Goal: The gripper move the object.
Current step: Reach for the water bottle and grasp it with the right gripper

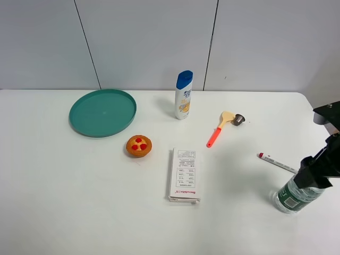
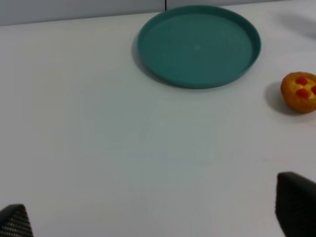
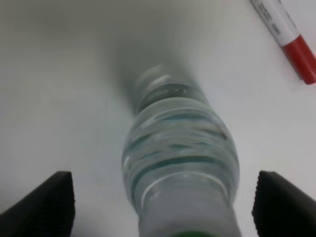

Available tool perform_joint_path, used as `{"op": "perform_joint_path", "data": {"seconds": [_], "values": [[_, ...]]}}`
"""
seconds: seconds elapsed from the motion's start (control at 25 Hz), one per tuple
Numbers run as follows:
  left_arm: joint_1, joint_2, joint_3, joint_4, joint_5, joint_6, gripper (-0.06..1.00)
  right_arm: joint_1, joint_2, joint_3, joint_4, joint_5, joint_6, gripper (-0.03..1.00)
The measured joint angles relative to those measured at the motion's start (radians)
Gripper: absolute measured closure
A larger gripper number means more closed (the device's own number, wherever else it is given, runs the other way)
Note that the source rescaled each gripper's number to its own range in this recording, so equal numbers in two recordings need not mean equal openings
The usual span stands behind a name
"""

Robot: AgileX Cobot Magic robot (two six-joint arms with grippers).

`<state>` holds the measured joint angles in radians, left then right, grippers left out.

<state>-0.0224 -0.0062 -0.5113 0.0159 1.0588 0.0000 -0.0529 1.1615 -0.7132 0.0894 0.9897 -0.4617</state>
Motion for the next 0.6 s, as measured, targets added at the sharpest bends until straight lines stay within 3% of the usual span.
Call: {"op": "perform_joint_path", "data": {"seconds": [0.4, 0.6], "values": [[0.000, 0.000, 0.000, 0.000, 0.000, 0.000, -0.06, 0.000, 0.001, -0.102, 0.000, 0.139, 0.000, 0.41], [0.000, 0.000, 0.000, 0.000, 0.000, 0.000, -0.06, 0.000, 0.001, -0.102, -0.028, 0.144, 0.000, 0.41]]}}
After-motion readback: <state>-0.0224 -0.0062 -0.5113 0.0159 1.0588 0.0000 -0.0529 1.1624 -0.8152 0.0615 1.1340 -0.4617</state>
